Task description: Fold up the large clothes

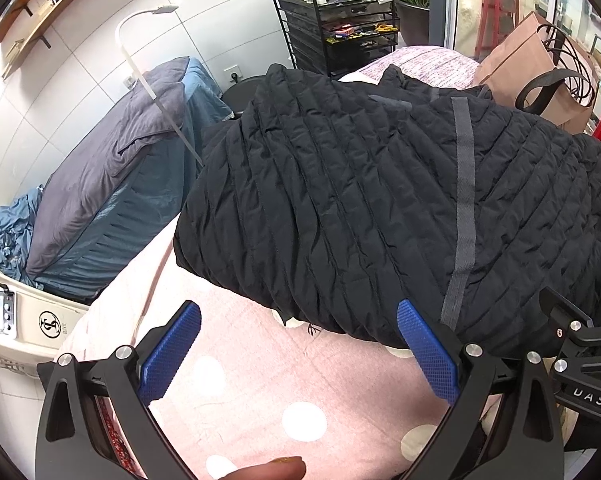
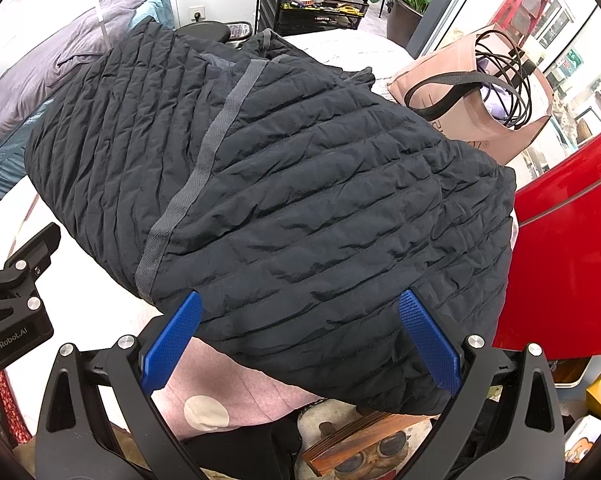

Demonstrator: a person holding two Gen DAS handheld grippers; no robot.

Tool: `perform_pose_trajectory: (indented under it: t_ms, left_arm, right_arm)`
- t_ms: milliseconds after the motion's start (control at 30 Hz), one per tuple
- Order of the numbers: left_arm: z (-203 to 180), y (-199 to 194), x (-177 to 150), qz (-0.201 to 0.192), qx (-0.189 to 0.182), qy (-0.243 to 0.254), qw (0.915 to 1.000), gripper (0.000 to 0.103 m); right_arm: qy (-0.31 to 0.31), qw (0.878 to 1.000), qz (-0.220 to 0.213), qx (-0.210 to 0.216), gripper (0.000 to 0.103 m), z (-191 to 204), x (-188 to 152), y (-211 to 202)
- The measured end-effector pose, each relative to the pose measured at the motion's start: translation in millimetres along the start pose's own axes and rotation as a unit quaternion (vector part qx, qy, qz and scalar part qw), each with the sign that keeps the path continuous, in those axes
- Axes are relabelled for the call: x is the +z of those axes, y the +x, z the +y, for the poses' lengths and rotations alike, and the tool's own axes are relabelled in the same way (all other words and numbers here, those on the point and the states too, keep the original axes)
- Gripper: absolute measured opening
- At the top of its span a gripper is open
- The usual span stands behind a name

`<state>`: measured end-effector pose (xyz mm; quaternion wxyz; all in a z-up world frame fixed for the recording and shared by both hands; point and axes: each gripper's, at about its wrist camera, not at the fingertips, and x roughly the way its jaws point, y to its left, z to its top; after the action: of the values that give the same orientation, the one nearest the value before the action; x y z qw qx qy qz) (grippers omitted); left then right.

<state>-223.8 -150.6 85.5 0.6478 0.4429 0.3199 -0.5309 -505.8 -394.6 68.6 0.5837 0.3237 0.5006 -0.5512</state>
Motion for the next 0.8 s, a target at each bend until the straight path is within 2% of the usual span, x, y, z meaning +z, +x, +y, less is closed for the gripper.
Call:
perform_pose_trajectory:
  t_ms: [800]
  left_arm:
    - [-3.7,-3.1,-1.1,-0.002,0.005,0.006,1.0000,0.097]
  right_arm:
    - [-0.001,1.000,0.001,0.001,0.097,-0.8,-1.6,1.2]
